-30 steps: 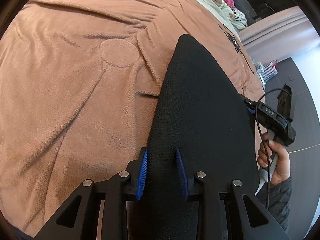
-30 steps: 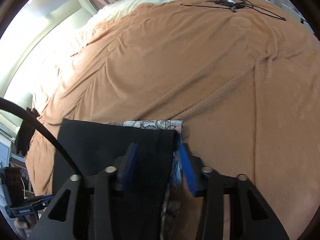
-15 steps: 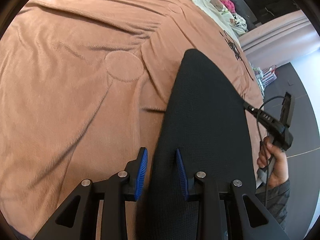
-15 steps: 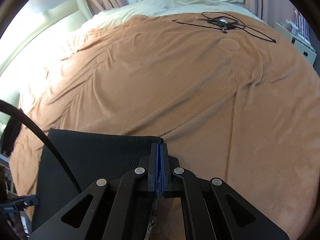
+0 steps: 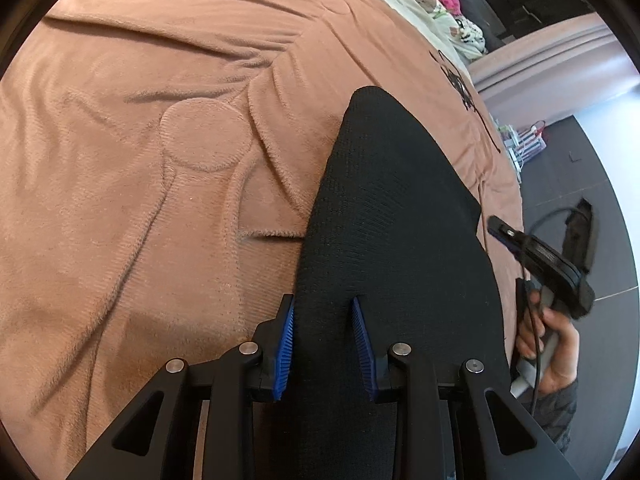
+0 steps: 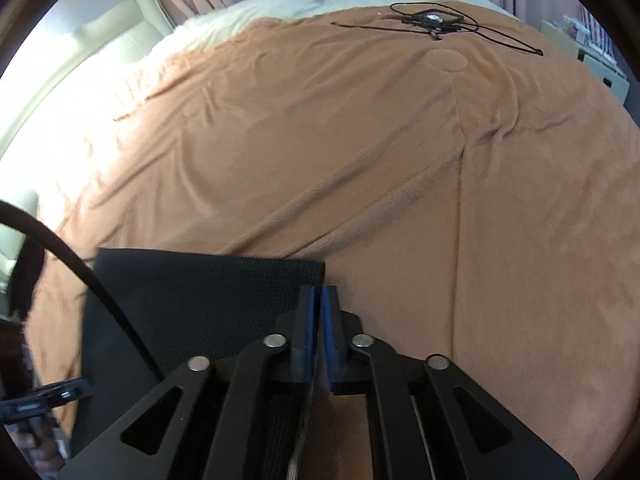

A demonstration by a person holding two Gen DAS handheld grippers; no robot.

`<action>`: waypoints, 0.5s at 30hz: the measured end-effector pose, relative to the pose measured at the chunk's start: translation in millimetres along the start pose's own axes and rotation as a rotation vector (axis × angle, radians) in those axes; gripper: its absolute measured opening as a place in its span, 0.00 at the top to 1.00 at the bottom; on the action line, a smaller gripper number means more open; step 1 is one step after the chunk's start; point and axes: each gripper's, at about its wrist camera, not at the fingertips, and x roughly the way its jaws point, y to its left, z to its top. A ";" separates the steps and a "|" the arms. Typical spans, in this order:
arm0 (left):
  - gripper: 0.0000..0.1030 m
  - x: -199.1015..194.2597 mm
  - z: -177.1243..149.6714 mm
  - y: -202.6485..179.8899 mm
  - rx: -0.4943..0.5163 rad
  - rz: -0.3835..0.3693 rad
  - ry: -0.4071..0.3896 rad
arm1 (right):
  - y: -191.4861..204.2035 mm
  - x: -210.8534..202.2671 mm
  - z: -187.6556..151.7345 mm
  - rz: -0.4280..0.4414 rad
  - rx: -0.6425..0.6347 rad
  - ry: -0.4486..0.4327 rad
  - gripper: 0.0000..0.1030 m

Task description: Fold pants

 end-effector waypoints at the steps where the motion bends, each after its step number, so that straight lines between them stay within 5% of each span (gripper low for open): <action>1: 0.70 -0.3 -0.1 0.5 -0.002 -0.002 0.000 | -3.0 -7.5 -2.8 0.018 0.010 -0.002 0.58; 3: 0.70 -1.5 -1.1 1.1 -0.002 -0.004 -0.001 | -8.7 -20.5 -10.9 0.057 0.031 -0.018 0.33; 15: 0.74 -4.9 -0.5 -4.0 0.026 -0.003 -0.002 | -41.7 -35.0 -70.1 0.288 0.132 0.121 0.33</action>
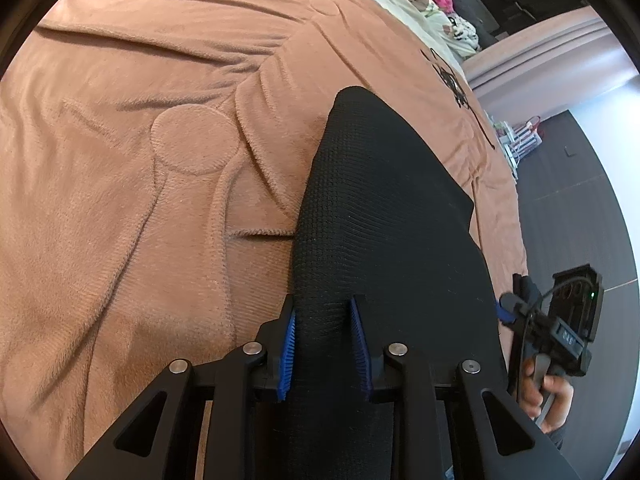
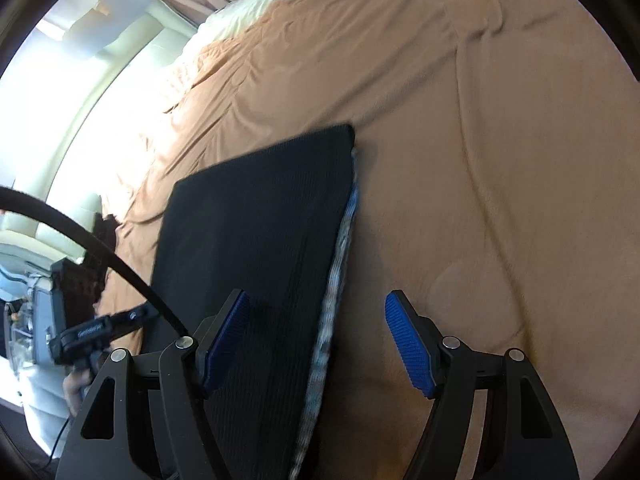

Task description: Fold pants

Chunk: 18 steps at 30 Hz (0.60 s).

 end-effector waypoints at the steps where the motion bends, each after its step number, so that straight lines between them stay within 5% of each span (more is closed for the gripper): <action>1: 0.74 -0.3 0.1 0.4 0.000 -0.001 0.000 | -2.0 0.5 -1.1 0.025 0.007 0.006 0.33; 11: 0.74 -4.2 0.4 2.3 0.006 -0.005 -0.003 | -36.8 19.1 9.0 0.164 0.082 0.082 0.33; 18: 0.74 -0.8 11.2 2.8 0.002 -0.022 -0.020 | -50.2 16.1 2.5 0.146 0.039 0.055 0.62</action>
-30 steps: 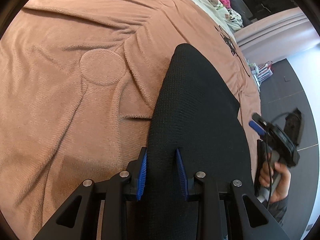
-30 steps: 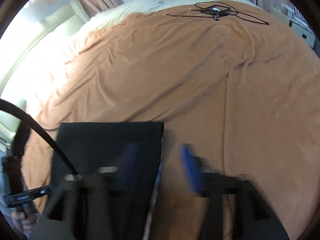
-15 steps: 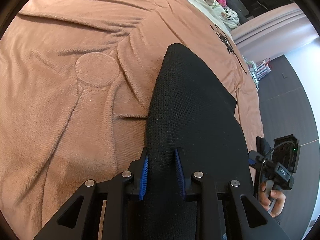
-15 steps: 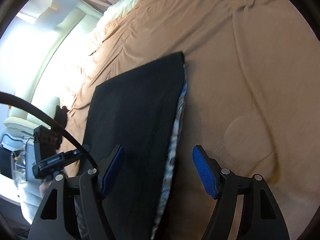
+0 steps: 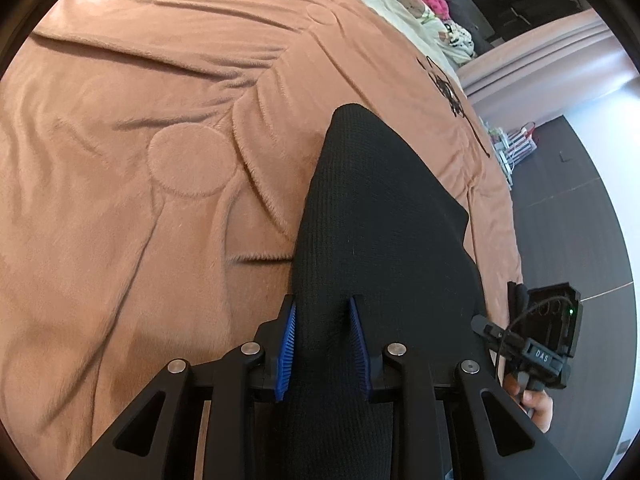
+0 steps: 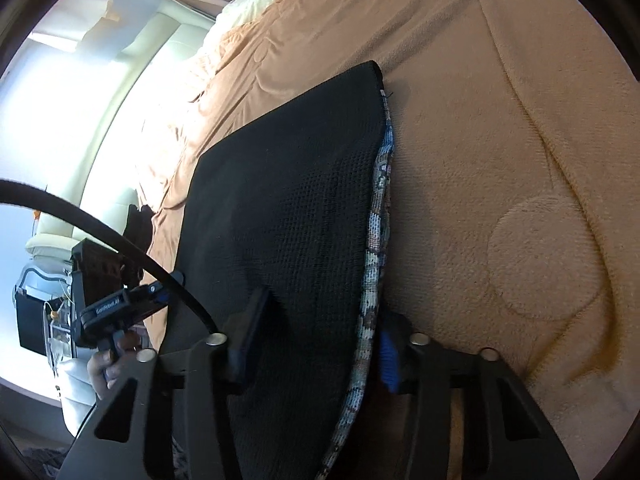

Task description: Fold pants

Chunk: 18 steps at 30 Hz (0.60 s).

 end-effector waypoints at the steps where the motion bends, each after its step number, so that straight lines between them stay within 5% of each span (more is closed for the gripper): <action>1: 0.74 2.7 1.7 -0.5 0.002 -0.001 0.003 | -0.3 -1.6 -1.2 0.003 -0.003 -0.006 0.66; 6: 0.74 17.7 7.2 -0.1 0.002 -0.012 0.033 | -13.1 -15.5 -2.9 0.035 -0.005 -0.025 0.74; 12: 0.91 5.9 3.4 -1.6 0.021 -0.003 0.001 | -16.7 -3.8 -2.6 0.060 0.030 0.009 0.57; 18: 0.92 -13.5 7.9 -1.1 0.021 -0.004 -0.042 | 2.8 -2.2 -0.6 0.040 0.002 0.011 0.69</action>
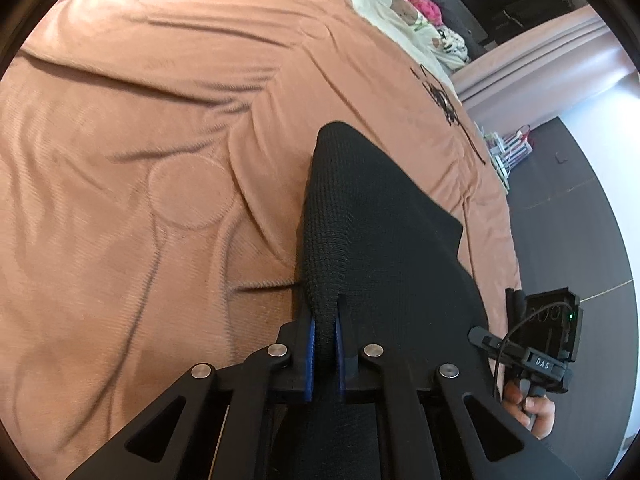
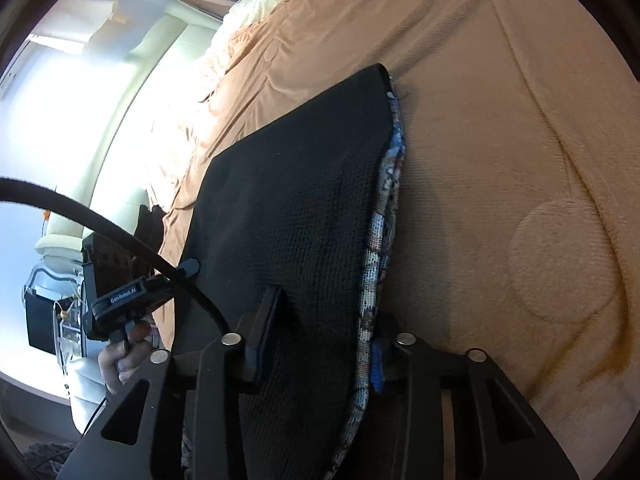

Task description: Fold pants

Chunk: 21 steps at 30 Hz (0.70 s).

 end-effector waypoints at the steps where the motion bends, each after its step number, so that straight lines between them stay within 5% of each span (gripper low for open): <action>1: 0.92 -2.7 0.4 0.4 0.001 0.001 -0.005 | 1.7 0.2 -1.0 0.006 0.003 0.003 0.69; 10: 0.92 -25.8 6.9 21.9 -0.018 0.032 -0.032 | 20.6 32.2 -1.8 0.031 0.004 0.053 0.68; 13: 0.92 -24.1 8.2 22.0 -0.013 0.031 -0.022 | 17.6 37.6 2.4 -0.016 0.028 0.056 0.50; 21: 0.92 -11.5 11.3 23.0 -0.014 0.039 -0.002 | -4.8 34.0 5.5 0.047 0.084 0.068 0.45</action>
